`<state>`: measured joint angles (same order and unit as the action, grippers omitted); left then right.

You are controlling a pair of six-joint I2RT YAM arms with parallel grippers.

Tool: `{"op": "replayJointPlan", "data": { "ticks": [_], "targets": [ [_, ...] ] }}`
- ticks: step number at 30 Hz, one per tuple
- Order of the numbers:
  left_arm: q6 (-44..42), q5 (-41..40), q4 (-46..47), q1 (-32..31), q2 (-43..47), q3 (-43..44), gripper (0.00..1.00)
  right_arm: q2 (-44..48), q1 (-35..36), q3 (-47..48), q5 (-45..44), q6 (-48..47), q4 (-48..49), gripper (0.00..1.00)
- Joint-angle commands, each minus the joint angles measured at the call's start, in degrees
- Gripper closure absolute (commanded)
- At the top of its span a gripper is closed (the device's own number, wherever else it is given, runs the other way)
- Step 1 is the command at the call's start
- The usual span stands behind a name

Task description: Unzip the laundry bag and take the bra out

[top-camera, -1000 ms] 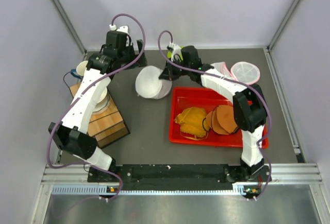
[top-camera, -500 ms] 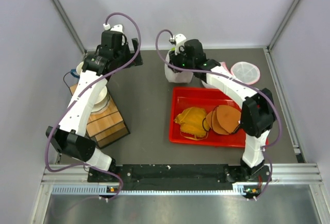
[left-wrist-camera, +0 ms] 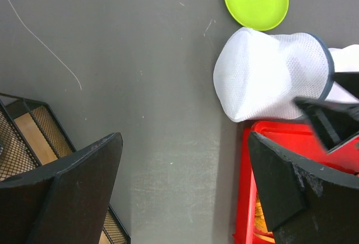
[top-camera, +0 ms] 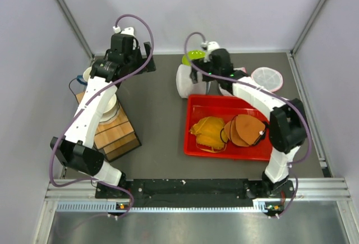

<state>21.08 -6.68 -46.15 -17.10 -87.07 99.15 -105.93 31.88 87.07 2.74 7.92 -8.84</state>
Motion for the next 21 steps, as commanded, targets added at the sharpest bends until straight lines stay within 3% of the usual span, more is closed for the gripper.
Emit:
{"op": "replayJointPlan", "data": {
  "ticks": [1, 7, 10, 12, 13, 14, 16, 17, 20, 21],
  "targets": [
    [0.1, 1.4, 3.44, 0.23, -0.21, -1.07, 0.01, 8.63, -5.95, -8.29, -6.08, 9.99, 10.05, 0.01],
    [0.54, 2.28, 3.52, 0.23, -0.21, -1.86, 0.01, 8.29, -8.84, -12.44, -3.46, 15.62, 9.72, 0.01],
    [0.8, 2.46, 3.61, 0.23, 0.32, -2.82, 0.01, 7.32, -8.94, -13.15, 0.76, 17.12, 11.91, 0.05],
    [1.24, 3.5, 3.79, 0.23, 0.32, -3.17, 0.01, 6.44, -8.94, -13.06, 4.19, 18.17, 14.01, 0.14],
    [1.59, 4.21, 3.96, 0.23, 0.32, -3.26, 0.01, 4.87, -8.94, -12.45, 5.07, 18.53, 14.29, 0.2],
    [1.86, 4.83, 4.14, 0.14, 0.41, -3.44, 0.01, 4.07, -9.03, -11.84, 6.65, 18.71, 14.55, 0.36],
    [2.47, 6.14, 4.49, -0.03, 0.32, -3.88, 0.01, 2.4, -8.94, -9.39, 8.85, 19.32, 14.82, 0.51],
    [2.47, 6.24, 4.49, -0.12, 0.15, -3.88, 0.01, 1.18, -8.85, -8.59, 10.86, 19.15, 14.9, 0.72],
    [2.47, 5.98, 4.49, -0.21, 0.14, -4.06, 0.01, 0.11, -7.98, -3.94, 10.97, 16.26, 11.4, 0.98],
    [2.47, 5.89, 4.49, -0.21, 0.23, -3.97, 0.01, 0.02, -6.93, -2.36, 10.27, 13.11, 9.56, 1.0]
  ]
}}
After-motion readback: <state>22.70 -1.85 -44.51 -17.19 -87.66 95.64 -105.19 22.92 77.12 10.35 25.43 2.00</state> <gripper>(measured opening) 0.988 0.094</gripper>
